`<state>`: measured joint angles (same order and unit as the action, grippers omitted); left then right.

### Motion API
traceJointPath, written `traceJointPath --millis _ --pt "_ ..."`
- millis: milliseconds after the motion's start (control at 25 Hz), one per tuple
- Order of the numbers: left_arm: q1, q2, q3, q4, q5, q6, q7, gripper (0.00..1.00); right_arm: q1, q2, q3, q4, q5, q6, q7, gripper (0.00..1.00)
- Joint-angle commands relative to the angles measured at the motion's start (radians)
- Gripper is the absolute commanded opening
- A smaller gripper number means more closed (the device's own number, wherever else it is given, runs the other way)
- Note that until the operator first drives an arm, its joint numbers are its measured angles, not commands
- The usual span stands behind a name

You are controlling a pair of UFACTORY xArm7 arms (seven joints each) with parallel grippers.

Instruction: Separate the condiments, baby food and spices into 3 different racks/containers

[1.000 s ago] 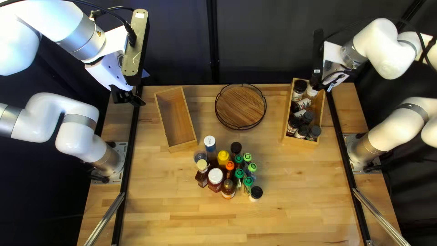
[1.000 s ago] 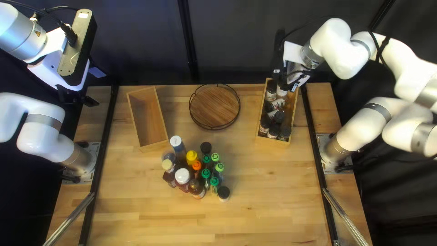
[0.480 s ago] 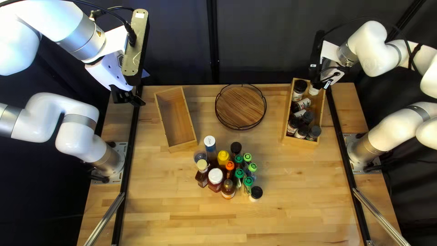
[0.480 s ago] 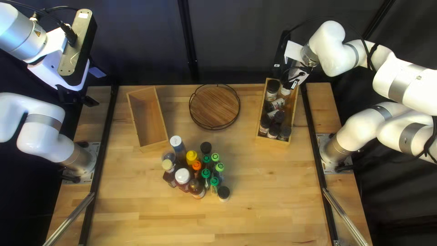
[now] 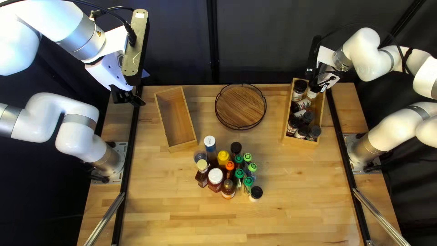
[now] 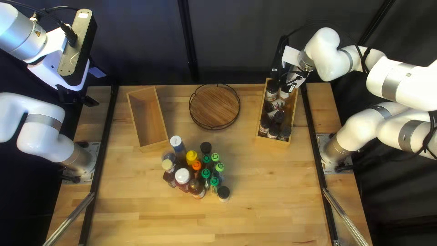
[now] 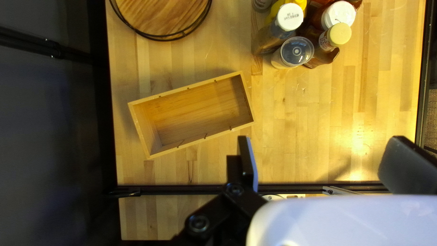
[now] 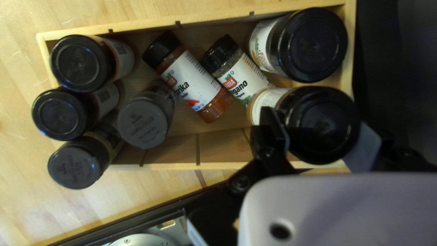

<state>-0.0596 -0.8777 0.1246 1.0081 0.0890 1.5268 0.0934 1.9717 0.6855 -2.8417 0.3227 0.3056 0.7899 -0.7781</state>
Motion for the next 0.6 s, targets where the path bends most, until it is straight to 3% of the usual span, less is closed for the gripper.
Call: traceJointPath --millis 40,440,600 --pt "0.000 0.000 0.000 0.000 0.000 0.000 0.000 1.00 0.008 -0.001 0.013 0.004 0.004 0.009 0.015 1.00" --pt "0.000 0.000 0.000 0.000 0.000 0.000 0.000 1.00 0.073 0.080 0.050 0.056 0.023 0.130 0.062 1.00" --pt "0.000 0.000 0.000 0.000 0.000 0.000 0.000 1.00 0.146 0.142 0.096 0.082 0.055 0.199 0.105 1.00"
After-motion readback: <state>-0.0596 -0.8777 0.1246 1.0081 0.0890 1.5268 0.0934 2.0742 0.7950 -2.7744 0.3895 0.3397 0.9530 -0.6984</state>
